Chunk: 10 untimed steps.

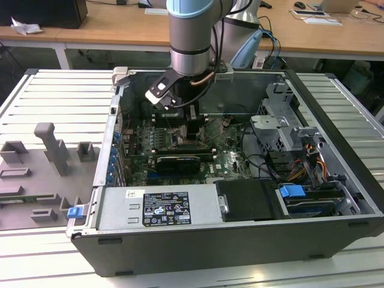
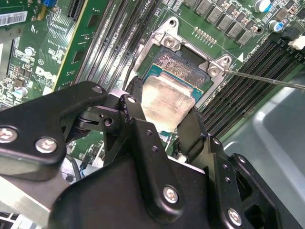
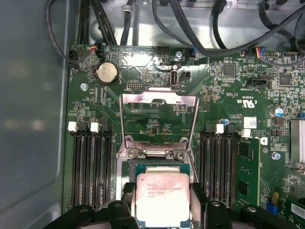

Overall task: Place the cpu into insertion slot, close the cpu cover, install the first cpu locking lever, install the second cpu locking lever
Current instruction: 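Place the cpu into insertion slot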

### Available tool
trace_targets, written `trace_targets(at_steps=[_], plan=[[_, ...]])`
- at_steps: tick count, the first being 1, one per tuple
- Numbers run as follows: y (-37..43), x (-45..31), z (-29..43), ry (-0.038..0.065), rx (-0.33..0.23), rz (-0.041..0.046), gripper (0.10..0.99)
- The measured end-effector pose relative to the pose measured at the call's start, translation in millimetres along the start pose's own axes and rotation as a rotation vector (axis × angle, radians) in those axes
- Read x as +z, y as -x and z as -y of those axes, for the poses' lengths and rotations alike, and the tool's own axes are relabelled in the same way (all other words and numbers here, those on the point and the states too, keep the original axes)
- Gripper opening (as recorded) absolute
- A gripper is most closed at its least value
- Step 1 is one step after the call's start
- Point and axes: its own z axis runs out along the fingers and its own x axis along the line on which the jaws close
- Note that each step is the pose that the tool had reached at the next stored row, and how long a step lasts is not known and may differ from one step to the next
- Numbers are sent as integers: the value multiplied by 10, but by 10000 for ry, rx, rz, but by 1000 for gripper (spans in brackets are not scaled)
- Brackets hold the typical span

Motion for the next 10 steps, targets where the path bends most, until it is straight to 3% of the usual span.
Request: trace_targets(at_steps=[10], plan=[[-1,49,3,1,1,-1,541]])
